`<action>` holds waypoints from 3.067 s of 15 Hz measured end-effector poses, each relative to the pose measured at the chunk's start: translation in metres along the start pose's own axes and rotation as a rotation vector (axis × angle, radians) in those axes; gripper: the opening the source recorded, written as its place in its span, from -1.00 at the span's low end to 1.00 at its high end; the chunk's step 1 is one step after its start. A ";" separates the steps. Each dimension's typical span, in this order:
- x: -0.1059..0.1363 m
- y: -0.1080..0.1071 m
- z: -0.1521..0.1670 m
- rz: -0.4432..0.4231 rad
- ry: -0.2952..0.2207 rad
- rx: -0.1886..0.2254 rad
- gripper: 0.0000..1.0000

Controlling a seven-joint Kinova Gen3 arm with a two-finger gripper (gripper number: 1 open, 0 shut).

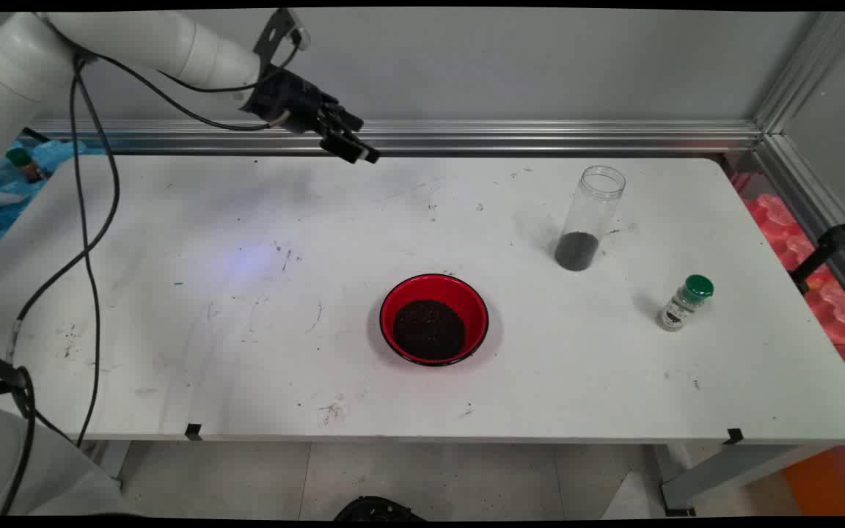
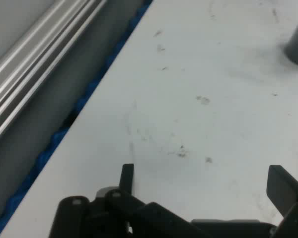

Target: Pick up the black seasoning powder from the table

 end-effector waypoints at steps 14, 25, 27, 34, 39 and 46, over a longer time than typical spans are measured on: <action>0.021 0.029 0.061 0.156 0.005 -0.140 1.00; 0.038 0.050 0.116 0.196 0.031 -0.213 1.00; 0.040 0.054 0.124 0.199 0.036 -0.223 1.00; 0.051 0.069 0.160 0.198 0.064 -0.254 1.00; 0.057 0.081 0.185 0.192 0.082 -0.274 1.00; 0.064 0.094 0.216 0.201 0.101 -0.303 1.00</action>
